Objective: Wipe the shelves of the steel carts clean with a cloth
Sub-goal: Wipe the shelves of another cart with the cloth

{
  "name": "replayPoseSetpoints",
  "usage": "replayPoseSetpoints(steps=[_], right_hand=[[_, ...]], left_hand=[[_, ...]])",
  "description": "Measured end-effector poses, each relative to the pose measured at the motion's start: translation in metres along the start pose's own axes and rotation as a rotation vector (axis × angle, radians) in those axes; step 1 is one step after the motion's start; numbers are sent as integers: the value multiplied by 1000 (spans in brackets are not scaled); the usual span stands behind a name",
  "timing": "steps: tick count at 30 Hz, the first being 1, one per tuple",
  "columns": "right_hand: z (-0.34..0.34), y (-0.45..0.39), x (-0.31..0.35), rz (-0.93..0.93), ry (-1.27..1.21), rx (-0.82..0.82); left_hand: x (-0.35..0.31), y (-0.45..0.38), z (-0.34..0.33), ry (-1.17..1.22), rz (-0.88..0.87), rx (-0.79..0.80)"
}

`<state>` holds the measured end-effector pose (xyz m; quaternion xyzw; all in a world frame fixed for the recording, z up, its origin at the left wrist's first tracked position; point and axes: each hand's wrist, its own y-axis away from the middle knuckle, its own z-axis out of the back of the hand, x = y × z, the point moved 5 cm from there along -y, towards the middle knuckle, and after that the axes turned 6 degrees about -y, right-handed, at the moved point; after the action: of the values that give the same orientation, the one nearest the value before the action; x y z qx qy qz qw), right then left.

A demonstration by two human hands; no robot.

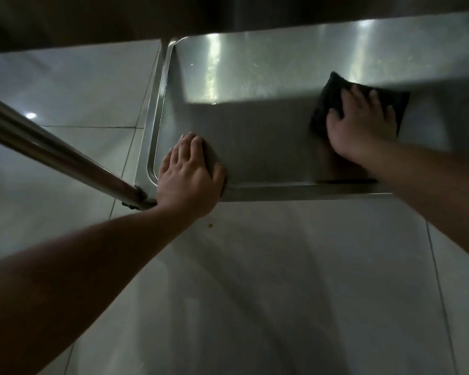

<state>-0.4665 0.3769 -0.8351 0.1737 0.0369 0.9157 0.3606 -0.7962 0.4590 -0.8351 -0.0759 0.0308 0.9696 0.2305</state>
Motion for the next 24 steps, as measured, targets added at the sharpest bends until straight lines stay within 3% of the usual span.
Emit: replayPoseSetpoints(steps=[2,6,11,17,21,24], right_hand=[[-15,28,27,78,2,21],[-44,85,76,420,36,188],[-24,97,33,608,70,203],[24,86,-96,460,105,21],[57,56,-197,133,88,11],[70,39,-229,-67,54,-3]], left_hand=[[-2,0,1,-1,7,9],[-3,0,5,1,18,22],[-4,0,8,-22,-4,54],[-10,-1,11,-109,-18,101],[-19,-2,17,-234,-178,106],[-42,-2,22,-241,-215,72]])
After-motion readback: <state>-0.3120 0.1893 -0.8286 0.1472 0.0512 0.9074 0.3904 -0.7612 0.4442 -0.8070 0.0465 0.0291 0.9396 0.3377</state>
